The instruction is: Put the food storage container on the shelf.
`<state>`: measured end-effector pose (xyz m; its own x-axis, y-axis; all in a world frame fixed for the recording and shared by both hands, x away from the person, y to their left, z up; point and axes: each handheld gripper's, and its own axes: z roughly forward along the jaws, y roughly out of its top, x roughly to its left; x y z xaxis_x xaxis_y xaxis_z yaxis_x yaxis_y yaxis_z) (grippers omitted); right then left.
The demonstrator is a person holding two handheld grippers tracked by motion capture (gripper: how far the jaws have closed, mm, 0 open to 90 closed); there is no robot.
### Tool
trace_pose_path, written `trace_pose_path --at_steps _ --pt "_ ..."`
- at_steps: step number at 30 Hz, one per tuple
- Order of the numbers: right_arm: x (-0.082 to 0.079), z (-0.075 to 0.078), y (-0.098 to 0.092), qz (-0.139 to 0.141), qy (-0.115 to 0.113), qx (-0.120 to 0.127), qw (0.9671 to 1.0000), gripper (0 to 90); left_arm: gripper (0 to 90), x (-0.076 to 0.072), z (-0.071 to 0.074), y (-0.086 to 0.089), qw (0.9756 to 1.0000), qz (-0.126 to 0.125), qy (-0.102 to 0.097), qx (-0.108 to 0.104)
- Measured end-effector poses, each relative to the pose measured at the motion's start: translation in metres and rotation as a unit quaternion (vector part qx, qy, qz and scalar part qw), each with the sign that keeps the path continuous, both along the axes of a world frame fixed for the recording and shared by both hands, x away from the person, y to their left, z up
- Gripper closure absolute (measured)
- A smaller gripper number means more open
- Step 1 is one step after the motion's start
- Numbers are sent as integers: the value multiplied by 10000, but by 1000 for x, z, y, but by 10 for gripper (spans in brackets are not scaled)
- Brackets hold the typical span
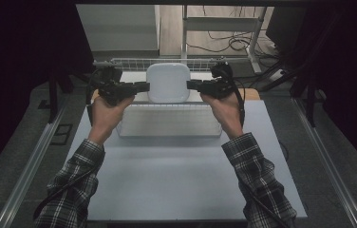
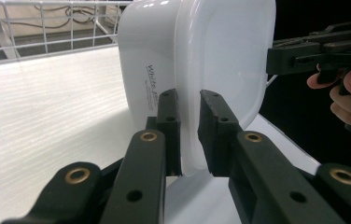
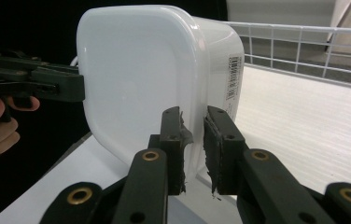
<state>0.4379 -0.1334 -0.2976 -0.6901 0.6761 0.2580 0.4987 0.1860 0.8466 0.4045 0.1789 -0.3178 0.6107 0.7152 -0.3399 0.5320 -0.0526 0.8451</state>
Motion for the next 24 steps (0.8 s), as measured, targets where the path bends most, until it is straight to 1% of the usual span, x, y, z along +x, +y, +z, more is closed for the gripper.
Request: trace_pose_path --at_steps 2,3,6,7,8,10,11,12,13,16,24 --pt "2 -1 1 -24 -3 -13 10000 765 791 1 0 0 10000 5 -10 -28" --pt "4 -1 1 -69 6 14 10000 760 787 3 0 -1 10000 40 -38 6" --pt "6 -1 1 -71 26 24 10000 754 768 3 1 -3 9999 67 -70 66" --pt "7 -1 2 -76 28 31 10000 747 750 3 1 -4 9999 61 -105 102" --pt "8 -1 2 -78 48 64 9999 725 732 4 2 -4 9999 58 -111 79" --pt "8 0 2 -79 53 74 9999 715 700 5 2 -5 9999 58 -94 54" --pt "9 1 4 -106 47 66 9999 694 688 6 2 -6 9999 58 -101 54" --pt "9 1 4 -106 47 66 9999 694 676 6 2 -6 9999 58 -101 54" --pt "10 1 5 -122 53 58 9999 683 676 7 3 -6 9999 57 -90 46" --pt "13 3 7 -140 88 58 9998 645 636 8 4 -8 9999 94 -91 65" --pt "16 5 10 -153 109 58 9998 614 595 12 4 -10 9998 139 -58 106"
